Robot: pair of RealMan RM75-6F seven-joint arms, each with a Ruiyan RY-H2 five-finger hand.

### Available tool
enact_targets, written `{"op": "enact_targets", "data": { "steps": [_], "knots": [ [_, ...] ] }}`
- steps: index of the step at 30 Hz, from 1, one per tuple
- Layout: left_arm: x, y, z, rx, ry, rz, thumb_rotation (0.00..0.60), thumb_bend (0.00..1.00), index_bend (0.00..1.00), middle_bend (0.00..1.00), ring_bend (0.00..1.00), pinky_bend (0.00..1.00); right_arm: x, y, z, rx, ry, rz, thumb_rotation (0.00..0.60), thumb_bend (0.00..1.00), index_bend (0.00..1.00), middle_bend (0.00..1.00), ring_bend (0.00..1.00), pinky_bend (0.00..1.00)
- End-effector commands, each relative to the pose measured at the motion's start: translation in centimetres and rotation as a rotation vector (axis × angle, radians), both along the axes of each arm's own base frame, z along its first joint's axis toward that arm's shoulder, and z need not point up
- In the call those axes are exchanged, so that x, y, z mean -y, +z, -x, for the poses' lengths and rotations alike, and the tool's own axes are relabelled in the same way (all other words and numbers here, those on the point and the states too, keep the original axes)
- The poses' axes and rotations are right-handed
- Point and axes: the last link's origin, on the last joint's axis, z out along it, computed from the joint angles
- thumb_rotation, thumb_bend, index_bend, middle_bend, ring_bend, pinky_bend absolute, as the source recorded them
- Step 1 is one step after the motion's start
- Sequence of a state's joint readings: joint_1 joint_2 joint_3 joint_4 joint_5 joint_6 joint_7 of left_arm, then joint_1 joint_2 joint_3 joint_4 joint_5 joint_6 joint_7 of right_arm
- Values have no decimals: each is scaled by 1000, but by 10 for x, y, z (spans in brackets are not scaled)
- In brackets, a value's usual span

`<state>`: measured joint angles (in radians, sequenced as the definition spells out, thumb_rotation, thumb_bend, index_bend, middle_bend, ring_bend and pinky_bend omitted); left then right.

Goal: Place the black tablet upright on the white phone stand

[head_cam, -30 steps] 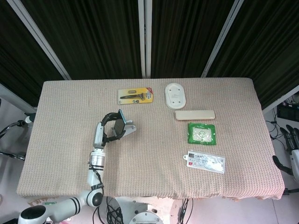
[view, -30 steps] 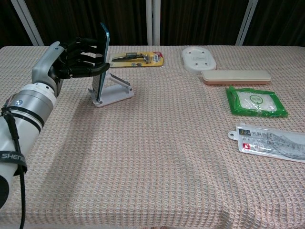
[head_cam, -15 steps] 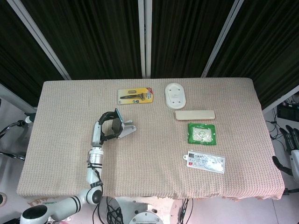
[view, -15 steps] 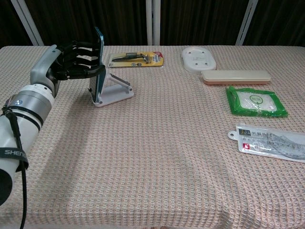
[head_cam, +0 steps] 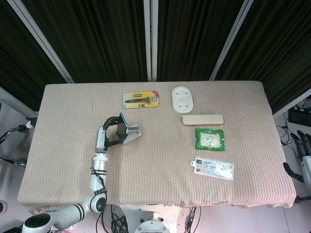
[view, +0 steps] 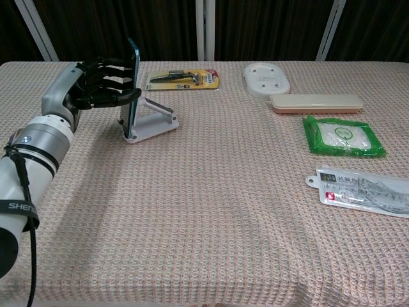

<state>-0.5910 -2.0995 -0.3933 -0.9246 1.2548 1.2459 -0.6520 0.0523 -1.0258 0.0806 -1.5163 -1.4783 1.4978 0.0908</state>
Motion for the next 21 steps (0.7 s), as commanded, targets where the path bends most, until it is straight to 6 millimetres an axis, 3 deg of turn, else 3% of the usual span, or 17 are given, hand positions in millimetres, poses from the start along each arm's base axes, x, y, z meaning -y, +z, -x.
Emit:
{"op": "enact_targets", "data": {
  "steps": [1, 5, 11, 15, 21],
  "knots": [
    [1, -1, 0, -4, -5, 0, 600, 308, 637, 680, 326, 250, 0, 0, 0, 0, -4, -2, 600, 214, 0, 0, 0, 0],
    [2, -2, -1, -11, -19, 9, 600, 308, 611, 544, 293, 250, 0, 0, 0, 0, -6, -5, 600, 214, 0, 0, 0, 0],
    [2, -4, 0, -13, -35, 23, 600, 304, 347, 330, 235, 250, 0, 0, 1, -2, -12, -5, 600, 214, 0, 0, 0, 0],
    [1, -4, -1, -16, -36, 21, 600, 304, 239, 267, 211, 250, 0, 1, 1, -3, -15, -3, 600, 214, 0, 0, 0, 0],
    [0, -4, -1, -21, -39, 15, 600, 304, 215, 244, 199, 250, 0, 2, 0, -3, -14, -4, 600, 215, 0, 0, 0, 0]
  ]
}}
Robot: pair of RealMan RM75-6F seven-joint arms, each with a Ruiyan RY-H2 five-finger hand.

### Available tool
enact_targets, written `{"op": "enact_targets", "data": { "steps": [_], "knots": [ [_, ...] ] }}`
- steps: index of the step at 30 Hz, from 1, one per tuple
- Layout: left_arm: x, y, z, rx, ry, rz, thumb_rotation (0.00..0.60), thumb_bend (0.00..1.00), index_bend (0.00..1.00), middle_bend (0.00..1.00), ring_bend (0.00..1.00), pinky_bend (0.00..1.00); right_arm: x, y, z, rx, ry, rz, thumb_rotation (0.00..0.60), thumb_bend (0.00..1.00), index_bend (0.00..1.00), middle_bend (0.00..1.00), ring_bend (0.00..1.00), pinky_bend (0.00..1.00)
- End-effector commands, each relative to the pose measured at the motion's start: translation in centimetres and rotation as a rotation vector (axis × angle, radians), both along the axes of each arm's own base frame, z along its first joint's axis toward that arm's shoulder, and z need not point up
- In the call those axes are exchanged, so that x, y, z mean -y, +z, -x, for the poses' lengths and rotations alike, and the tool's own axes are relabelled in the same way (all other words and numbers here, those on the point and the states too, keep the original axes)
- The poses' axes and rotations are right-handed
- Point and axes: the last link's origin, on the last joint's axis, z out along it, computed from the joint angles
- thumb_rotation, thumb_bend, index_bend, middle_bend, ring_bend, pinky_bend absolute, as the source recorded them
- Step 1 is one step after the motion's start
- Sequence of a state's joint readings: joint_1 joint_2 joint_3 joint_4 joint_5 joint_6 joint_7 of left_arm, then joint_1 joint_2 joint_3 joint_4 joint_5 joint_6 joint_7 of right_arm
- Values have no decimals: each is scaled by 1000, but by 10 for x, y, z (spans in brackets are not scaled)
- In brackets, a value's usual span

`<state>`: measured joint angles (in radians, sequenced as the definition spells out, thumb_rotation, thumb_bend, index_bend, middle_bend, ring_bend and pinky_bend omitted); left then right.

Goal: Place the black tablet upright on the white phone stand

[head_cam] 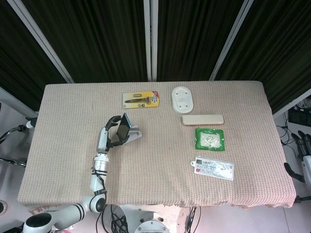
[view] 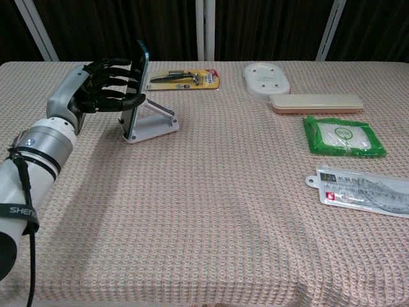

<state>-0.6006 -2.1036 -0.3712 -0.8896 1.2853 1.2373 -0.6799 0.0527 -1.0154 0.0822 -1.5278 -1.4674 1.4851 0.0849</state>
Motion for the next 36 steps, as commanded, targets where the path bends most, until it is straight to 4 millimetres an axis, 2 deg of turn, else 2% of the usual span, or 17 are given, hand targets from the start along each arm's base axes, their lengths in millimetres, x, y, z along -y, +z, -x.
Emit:
{"op": "enact_targets", "data": {
  "steps": [1, 3, 6, 9, 14, 19, 29, 33, 36],
  "knots": [
    [0, 0, 0, 0, -1, -1, 600, 304, 215, 244, 198, 249, 0, 0, 0, 0, 0, 0, 600, 215, 0, 0, 0, 0],
    [0, 0, 0, -4, -4, -1, 600, 304, 212, 222, 183, 250, 0, 0, 0, 0, 0, 1, 600, 216, 0, 0, 0, 0],
    [0, 0, 0, -6, -17, 1, 600, 302, 189, 125, 158, 249, 0, 0, 0, -1, -2, 2, 600, 216, 0, 0, 0, 0],
    [0, 0, -1, -11, -28, 1, 600, 301, 175, 71, 149, 249, 0, 0, 0, -1, -3, 2, 600, 216, 0, 0, 0, 0],
    [3, 1, -2, -19, -56, -5, 600, 291, 153, 46, 137, 247, 0, 0, 0, -3, -4, 1, 600, 218, 0, 0, 0, 0],
    [7, 3, -3, -35, -89, -27, 600, 285, 80, 3, 102, 234, 0, 0, 1, -3, -7, 7, 600, 218, 0, 0, 0, 0],
    [9, 9, -3, -55, -123, -58, 600, 262, 34, 0, 53, 219, -2, 3, 0, 0, 0, 28, 600, 218, 0, 0, 0, 0],
    [12, 20, -1, -85, -152, -93, 600, 248, 34, 0, 44, 216, -1, 3, 0, 1, 4, 31, 600, 219, 0, 0, 0, 0],
    [17, 37, 4, -136, -187, -141, 600, 229, 34, 0, 43, 215, -1, 3, 0, 2, 9, 35, 600, 219, 0, 0, 0, 0]
  ]
}}
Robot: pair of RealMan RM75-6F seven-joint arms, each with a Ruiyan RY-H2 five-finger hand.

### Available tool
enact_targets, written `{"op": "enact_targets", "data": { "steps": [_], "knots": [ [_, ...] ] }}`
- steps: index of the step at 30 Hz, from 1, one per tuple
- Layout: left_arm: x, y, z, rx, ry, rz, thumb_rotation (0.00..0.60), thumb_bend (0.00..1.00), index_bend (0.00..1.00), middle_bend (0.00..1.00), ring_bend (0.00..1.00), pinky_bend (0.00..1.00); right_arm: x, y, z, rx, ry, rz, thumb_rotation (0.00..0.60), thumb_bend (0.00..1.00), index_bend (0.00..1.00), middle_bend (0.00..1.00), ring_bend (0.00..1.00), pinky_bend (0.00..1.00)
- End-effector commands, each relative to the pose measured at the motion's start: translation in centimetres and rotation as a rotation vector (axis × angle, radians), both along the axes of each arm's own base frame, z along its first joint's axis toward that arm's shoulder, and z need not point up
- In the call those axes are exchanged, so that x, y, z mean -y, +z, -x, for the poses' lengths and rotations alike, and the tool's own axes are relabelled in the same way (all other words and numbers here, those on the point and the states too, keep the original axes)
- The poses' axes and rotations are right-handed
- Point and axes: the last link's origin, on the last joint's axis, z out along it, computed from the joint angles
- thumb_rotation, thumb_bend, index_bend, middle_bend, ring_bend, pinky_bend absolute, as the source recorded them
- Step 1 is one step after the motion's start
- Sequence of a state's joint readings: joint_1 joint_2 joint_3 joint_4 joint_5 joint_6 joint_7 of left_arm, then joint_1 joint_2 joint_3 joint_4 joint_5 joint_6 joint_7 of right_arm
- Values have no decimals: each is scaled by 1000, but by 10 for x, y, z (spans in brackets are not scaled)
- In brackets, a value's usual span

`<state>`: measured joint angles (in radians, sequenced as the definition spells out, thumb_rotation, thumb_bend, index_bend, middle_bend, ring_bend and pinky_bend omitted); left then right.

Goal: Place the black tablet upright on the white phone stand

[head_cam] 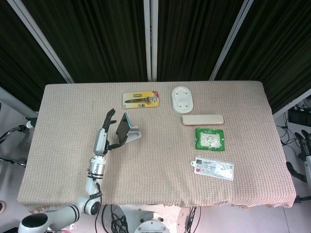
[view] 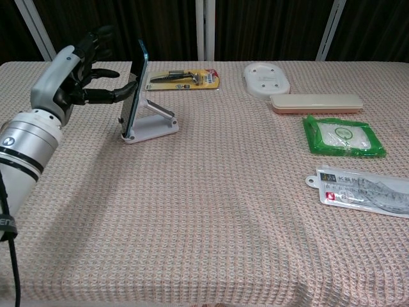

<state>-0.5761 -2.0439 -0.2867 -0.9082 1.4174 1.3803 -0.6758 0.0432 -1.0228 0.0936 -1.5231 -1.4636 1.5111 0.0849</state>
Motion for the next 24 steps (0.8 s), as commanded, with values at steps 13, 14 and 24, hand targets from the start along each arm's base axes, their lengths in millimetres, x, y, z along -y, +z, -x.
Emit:
{"op": "enact_targets", "data": {
  "steps": [13, 14, 24],
  "knots": [
    [52, 173, 91, -783, 32, -201, 600, 144, 94, 119, 68, 219, -2, -3, -2, -20, 43, -19, 600, 217, 0, 0, 0, 0],
    [61, 184, 98, -874, 54, -197, 600, 144, 96, 129, 69, 219, -2, -6, -3, -27, 55, -34, 600, 217, 0, 0, 0, 0],
    [126, 212, 156, -1075, 229, -73, 511, 143, 83, 57, 69, 220, -3, -23, -2, -50, 68, -55, 600, 211, 0, 0, 0, 0]
  ]
}}
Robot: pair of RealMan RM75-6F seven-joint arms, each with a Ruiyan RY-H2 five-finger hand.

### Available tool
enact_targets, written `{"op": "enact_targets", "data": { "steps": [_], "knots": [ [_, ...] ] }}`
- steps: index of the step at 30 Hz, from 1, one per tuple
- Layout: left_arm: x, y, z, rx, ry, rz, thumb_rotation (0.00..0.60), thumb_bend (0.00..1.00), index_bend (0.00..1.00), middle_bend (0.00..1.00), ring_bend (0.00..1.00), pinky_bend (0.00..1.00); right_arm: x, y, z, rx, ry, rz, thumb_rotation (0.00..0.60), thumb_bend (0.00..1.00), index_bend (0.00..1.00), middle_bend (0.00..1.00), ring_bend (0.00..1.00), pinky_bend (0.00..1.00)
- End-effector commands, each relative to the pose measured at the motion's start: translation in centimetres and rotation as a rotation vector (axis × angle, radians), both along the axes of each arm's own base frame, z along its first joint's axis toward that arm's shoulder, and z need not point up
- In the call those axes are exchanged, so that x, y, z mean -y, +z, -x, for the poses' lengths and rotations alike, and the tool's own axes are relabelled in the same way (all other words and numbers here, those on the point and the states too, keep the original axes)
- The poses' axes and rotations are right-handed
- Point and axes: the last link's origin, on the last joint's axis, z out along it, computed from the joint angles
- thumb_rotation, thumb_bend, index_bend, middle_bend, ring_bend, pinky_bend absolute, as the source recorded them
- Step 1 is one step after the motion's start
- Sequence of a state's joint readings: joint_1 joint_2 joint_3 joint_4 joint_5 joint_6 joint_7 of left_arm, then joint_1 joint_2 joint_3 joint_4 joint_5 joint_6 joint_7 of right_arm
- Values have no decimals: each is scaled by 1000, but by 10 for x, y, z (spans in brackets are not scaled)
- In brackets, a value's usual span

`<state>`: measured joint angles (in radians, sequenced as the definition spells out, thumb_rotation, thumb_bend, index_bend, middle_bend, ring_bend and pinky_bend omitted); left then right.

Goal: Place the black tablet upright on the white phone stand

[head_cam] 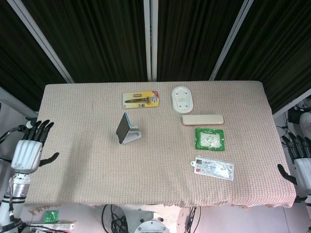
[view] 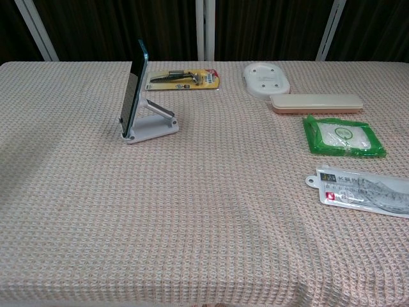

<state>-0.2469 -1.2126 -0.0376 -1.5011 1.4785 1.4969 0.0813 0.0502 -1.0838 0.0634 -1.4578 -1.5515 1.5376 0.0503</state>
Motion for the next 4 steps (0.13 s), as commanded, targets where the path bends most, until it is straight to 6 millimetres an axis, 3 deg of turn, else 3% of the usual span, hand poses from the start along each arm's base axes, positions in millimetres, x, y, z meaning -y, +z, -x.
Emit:
{"op": "enact_targets", "data": {
  "steps": [1, 4],
  "knots": [
    [34, 8, 29, -17, 103, 14, 504, 143, 83, 57, 69, 220, 0, -3, 1, -1, -7, -6, 600, 211, 0, 0, 0, 0],
    [42, 11, 35, -6, 117, -13, 496, 143, 83, 57, 69, 220, 1, -6, -1, 0, -8, -13, 600, 211, 0, 0, 0, 0]
  ]
}}
